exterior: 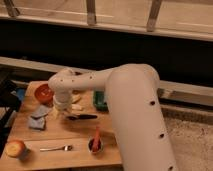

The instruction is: Wipe red bowl with brush

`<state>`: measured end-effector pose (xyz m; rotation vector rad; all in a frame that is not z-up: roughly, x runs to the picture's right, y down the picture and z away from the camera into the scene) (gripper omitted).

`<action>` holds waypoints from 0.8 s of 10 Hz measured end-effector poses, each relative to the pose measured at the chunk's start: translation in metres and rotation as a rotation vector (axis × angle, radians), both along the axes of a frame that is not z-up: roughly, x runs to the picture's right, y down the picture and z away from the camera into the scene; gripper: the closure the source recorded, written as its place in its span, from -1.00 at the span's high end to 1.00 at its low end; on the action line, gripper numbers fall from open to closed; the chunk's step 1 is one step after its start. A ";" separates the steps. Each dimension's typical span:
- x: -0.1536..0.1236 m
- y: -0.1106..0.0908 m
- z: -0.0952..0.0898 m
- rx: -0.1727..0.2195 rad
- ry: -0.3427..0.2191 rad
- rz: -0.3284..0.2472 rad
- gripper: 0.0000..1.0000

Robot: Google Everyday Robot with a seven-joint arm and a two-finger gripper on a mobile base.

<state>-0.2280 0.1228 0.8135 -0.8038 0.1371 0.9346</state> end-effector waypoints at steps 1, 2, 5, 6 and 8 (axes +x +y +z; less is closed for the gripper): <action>-0.002 -0.018 -0.004 0.027 -0.011 0.010 -1.00; -0.005 -0.030 -0.006 0.047 -0.026 0.017 -1.00; -0.031 -0.063 -0.011 0.086 -0.123 0.066 -1.00; -0.043 -0.074 -0.019 0.097 -0.167 0.087 -1.00; -0.047 -0.086 -0.032 0.100 -0.180 0.113 -1.00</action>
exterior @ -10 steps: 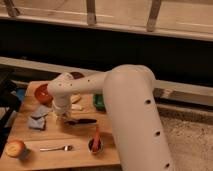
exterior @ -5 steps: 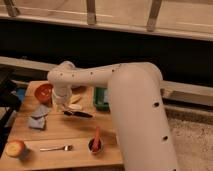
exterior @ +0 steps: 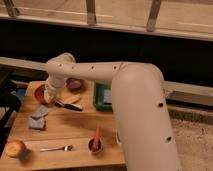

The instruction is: Wipe red bowl with brush

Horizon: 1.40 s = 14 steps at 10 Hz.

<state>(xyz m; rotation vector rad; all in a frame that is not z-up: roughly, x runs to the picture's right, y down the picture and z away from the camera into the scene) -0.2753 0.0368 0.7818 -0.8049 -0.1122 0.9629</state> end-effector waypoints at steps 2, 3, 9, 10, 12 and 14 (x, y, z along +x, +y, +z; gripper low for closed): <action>0.004 0.008 -0.005 -0.033 0.017 0.014 -1.00; 0.007 0.006 -0.004 -0.032 0.020 0.018 -1.00; -0.005 -0.006 0.002 -0.011 -0.008 0.003 -1.00; -0.020 -0.014 0.007 0.000 -0.029 -0.017 -1.00; -0.054 -0.027 0.019 0.007 -0.068 -0.045 -1.00; -0.092 -0.027 0.032 0.003 -0.117 -0.081 -1.00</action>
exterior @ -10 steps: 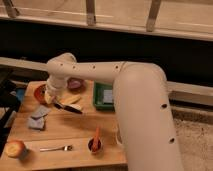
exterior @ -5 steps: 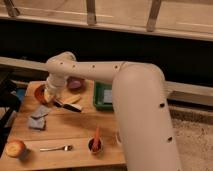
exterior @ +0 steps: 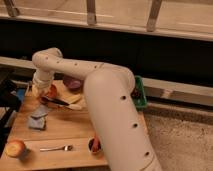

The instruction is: Wipe red bowl with brush

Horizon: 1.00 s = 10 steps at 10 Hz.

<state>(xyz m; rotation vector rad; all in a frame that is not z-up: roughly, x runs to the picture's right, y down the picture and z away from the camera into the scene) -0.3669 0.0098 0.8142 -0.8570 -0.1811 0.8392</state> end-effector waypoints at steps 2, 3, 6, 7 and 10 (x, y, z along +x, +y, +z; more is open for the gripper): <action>-0.020 0.006 0.008 -0.003 -0.020 -0.040 -1.00; -0.023 0.013 0.012 -0.007 -0.020 -0.064 -1.00; -0.002 0.019 0.010 -0.003 0.024 -0.084 -1.00; 0.011 0.016 0.012 0.002 0.047 -0.080 -1.00; 0.014 0.002 0.019 0.034 0.087 -0.085 -1.00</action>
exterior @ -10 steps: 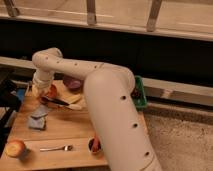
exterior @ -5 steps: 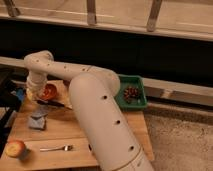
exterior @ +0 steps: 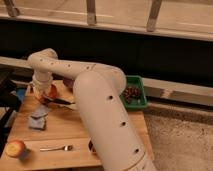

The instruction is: Wipe red bowl with brush

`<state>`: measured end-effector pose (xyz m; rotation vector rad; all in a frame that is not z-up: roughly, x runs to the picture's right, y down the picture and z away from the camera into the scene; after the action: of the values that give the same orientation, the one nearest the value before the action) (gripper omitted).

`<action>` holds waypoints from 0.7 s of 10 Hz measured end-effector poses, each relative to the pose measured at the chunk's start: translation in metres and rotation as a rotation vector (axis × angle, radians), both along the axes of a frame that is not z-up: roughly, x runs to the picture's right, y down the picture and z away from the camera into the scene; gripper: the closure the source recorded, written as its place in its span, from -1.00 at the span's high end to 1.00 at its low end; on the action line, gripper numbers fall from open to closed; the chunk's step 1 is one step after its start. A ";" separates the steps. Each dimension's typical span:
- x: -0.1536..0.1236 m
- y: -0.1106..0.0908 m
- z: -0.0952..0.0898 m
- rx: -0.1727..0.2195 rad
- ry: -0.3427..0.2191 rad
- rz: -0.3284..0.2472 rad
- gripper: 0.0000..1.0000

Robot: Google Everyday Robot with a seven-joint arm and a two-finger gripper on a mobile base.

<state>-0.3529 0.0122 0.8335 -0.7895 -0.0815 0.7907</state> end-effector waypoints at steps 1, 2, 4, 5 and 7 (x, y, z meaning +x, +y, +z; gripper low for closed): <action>-0.004 -0.009 0.004 0.018 0.006 0.005 -1.00; -0.010 -0.020 0.009 0.040 0.008 0.011 -1.00; -0.025 -0.044 0.010 0.091 -0.007 0.006 -1.00; -0.026 -0.045 0.008 0.100 -0.012 0.000 -1.00; -0.022 -0.033 -0.006 0.094 -0.038 -0.017 -1.00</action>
<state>-0.3752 -0.0205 0.8277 -0.7158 -0.1447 0.7503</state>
